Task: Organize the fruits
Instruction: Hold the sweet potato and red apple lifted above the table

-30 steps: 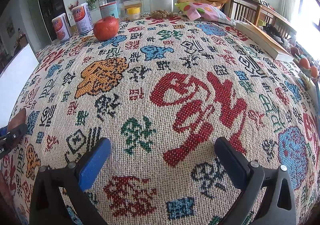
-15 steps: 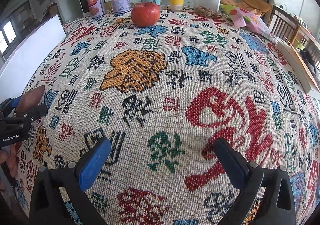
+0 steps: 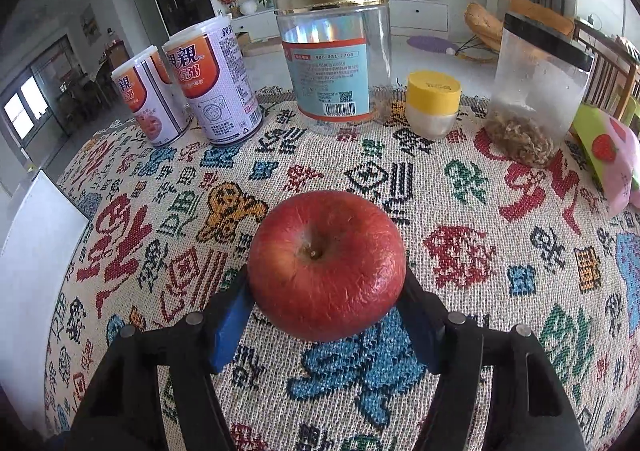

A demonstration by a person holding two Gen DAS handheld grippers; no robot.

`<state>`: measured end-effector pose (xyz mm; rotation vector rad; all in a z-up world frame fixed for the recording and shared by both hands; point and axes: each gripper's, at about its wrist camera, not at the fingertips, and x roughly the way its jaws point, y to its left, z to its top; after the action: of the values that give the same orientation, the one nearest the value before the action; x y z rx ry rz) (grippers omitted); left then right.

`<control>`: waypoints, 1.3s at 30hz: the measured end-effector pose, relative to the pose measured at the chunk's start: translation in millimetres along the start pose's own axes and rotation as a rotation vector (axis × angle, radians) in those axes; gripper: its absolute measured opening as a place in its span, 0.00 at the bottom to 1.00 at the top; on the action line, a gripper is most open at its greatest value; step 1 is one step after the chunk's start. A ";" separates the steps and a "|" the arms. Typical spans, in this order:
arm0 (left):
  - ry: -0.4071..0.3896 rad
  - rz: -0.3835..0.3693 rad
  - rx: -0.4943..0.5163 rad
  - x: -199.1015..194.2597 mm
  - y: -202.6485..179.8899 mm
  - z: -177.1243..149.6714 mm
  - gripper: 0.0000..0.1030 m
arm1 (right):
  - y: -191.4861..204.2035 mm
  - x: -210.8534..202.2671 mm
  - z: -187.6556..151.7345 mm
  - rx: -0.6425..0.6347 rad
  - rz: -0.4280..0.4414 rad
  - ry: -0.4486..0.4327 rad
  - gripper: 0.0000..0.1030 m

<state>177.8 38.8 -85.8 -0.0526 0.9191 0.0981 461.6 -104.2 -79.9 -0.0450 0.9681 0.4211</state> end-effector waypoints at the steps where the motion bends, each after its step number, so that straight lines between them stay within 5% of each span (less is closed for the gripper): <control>1: 0.000 0.000 0.000 0.0 0.0 0.0 0.96 | -0.6 -2.4 -1.5 0.006 -0.010 0.006 0.66; 6: 0.000 0.001 0.001 0.0 -0.1 0.1 0.96 | -9.4 -50.9 -44.6 0.010 0.030 0.048 0.66; 12: 0.001 0.008 0.002 0.6 0.1 0.2 0.96 | -13.8 -145.3 -145.3 0.067 0.009 0.135 0.66; 19: 0.001 0.007 0.002 0.7 -0.1 0.2 0.96 | 5.5 -165.4 -243.8 0.094 -0.094 0.003 0.67; 21: 0.000 0.007 0.002 0.6 0.1 0.1 0.96 | 7.9 -167.4 -249.3 0.067 -0.139 -0.050 0.76; 23: 0.001 0.008 0.003 0.6 -0.1 0.1 0.96 | 11.0 -161.2 -246.9 0.051 -0.152 -0.022 0.96; 39: 0.000 0.009 0.004 0.8 -0.5 0.1 0.96 | 10.6 -158.8 -246.3 0.037 -0.156 -0.008 1.00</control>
<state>178.4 38.4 -86.3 -0.0453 0.9197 0.1047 185.1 -201.3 -91.3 -0.0841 0.9567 0.2596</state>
